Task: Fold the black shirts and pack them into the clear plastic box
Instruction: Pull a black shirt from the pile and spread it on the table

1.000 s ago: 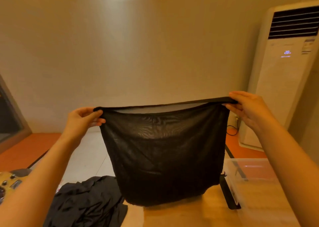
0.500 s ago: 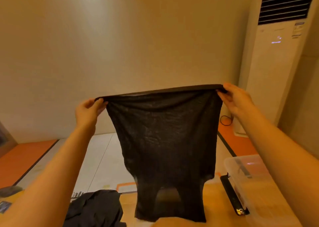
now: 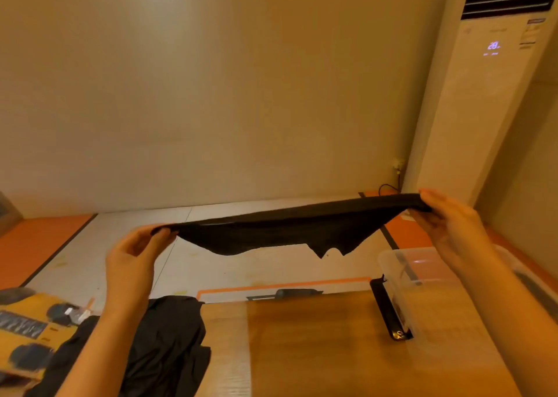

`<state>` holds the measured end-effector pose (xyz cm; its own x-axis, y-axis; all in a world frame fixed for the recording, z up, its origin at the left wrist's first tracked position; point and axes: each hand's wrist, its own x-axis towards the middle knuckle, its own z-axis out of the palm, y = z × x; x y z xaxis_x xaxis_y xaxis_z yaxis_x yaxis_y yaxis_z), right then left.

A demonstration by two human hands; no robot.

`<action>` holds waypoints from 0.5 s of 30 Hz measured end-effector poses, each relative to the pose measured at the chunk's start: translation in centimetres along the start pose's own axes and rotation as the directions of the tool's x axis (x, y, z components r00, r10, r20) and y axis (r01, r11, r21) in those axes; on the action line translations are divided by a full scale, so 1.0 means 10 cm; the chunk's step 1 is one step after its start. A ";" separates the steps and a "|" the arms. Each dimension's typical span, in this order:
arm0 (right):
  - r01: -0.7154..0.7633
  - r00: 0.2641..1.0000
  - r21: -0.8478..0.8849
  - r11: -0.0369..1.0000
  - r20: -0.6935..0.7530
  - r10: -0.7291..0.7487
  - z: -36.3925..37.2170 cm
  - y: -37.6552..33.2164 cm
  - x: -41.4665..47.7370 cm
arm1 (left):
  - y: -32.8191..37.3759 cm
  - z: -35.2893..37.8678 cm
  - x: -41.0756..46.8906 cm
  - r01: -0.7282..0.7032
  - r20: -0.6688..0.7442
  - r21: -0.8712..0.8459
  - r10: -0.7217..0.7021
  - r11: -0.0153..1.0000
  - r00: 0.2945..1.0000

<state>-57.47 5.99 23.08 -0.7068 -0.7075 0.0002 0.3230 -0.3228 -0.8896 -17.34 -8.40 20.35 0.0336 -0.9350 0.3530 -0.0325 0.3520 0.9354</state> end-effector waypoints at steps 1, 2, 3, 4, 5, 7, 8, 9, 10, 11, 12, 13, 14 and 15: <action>-0.019 1.000 -0.029 0.999 -0.012 0.019 -0.13 0.12 -0.10 | -0.11 -0.04 -0.18 0.038 0.002 0.020 -0.038 0.999 0.999; -0.040 0.999 -0.069 0.997 -0.032 0.038 -0.27 0.24 -0.19 | -0.22 -0.08 -0.36 0.077 0.000 0.049 -0.077 0.996 0.997; -0.065 0.997 -0.107 0.992 -0.044 0.061 -0.40 0.36 -0.29 | -0.33 -0.12 -0.54 0.115 -0.005 0.082 -0.115 0.990 0.993; -0.089 0.995 -0.144 0.986 -0.044 0.084 -0.54 0.48 -0.40 | -0.43 -0.16 -0.72 0.150 -0.009 0.116 -0.150 0.982 0.989; -0.118 0.993 -0.172 0.978 -0.045 0.112 -0.68 0.60 -0.51 | -0.53 -0.20 -0.90 0.183 -0.009 0.137 -0.183 0.974 0.983; -0.172 0.984 -0.234 0.957 -0.078 0.158 -0.93 0.82 -0.75 | -0.70 -0.28 -1.21 0.240 -0.010 0.163 -0.242 0.957 0.970; -0.203 0.978 -0.268 0.942 -0.100 0.183 -1.05 0.93 -0.85 | -0.77 -0.31 -1.35 0.267 -0.012 0.177 -0.269 0.947 0.963; -0.252 0.967 -0.289 0.924 -0.120 0.226 -1.16 1.02 -0.94 | -0.85 -0.34 -1.47 0.293 -0.011 0.191 -0.296 0.937 0.955; -0.300 0.953 -0.298 0.906 -0.138 0.270 -1.26 1.12 -1.04 | -0.92 -0.37 -1.60 0.323 -0.006 0.203 -0.329 0.924 0.944; -0.343 0.938 -0.325 0.881 -0.168 0.304 -1.34 1.20 -1.13 | -1.00 -0.41 -1.72 0.343 0.001 0.217 -0.351 0.914 0.936; -0.376 0.925 -0.371 0.849 -0.198 0.324 -1.43 1.29 -1.21 | -1.06 -0.45 -1.83 0.354 0.012 0.232 -0.366 0.906 0.930; -0.413 0.909 -0.410 0.813 -0.230 0.346 -1.50 1.36 -1.29 | -1.14 -0.49 -1.93 0.362 0.021 0.257 -0.380 0.896 0.925; -0.444 0.895 -0.446 0.777 -0.255 0.366 -1.59 1.45 -1.37 | -1.21 -0.54 -2.03 0.382 0.026 0.280 -0.405 0.881 0.914; -0.477 0.879 -0.468 0.744 -0.279 0.388 -1.65 1.52 -1.45 | -1.27 -0.57 -2.12 0.406 0.029 0.309 -0.436 0.860 0.900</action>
<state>-52.70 21.73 2.06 -0.6710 -0.5716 -0.4723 0.2824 0.3919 -0.8756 -11.92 7.22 1.08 0.0154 -0.9958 -0.0905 -0.3233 -0.0906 0.9419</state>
